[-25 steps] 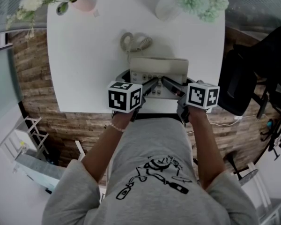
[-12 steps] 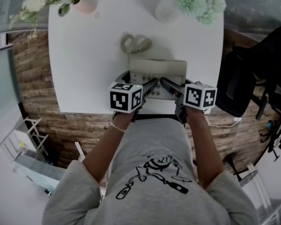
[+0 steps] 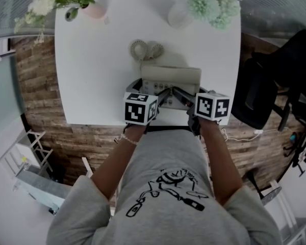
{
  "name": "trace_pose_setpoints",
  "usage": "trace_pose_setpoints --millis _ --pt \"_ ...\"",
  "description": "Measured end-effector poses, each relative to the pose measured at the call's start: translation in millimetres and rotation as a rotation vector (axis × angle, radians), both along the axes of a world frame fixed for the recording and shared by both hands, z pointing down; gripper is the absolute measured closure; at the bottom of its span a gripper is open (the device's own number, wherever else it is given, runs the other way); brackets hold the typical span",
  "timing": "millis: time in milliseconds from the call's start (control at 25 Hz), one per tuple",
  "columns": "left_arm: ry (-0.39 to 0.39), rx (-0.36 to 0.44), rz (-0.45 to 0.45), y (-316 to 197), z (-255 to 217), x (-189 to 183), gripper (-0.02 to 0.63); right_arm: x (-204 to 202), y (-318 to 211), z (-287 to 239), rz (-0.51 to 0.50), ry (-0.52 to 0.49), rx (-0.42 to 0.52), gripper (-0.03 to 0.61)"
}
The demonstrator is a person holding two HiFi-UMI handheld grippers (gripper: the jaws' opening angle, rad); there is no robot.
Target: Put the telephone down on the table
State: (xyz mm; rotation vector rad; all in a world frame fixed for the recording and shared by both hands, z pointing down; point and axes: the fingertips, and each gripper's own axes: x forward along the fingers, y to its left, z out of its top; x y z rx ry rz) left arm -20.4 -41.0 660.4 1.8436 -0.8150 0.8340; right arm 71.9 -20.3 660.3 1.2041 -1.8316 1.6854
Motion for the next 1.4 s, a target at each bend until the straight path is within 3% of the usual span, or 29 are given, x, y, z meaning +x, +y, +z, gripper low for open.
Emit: trace_pose_setpoints --millis 320,640,760,960,1160,1400 --pt "0.007 0.015 0.000 -3.4 -7.3 -5.1 0.155 7.5 1.9 -5.3 -0.013 0.040 0.032 0.224" --pt "0.063 0.068 0.007 -4.7 -44.6 -7.5 0.167 29.0 -2.9 -38.6 -0.074 0.156 0.144 0.229" --pt "0.100 0.126 -0.001 -10.2 -68.6 -7.2 0.219 34.6 -5.3 -62.5 -0.099 0.203 0.204 0.254" --pt "0.169 0.210 0.043 -13.4 -109.6 2.9 0.357 32.4 -10.8 -111.3 -0.144 0.249 0.349 0.374" --pt "0.223 0.325 0.100 -14.0 -157.4 14.2 0.405 15.4 -13.7 -168.1 -0.174 0.270 0.515 0.458" --pt "0.360 0.491 0.133 -10.7 -229.7 29.3 0.581 -0.4 -19.0 -236.5 -0.177 0.297 0.724 0.514"
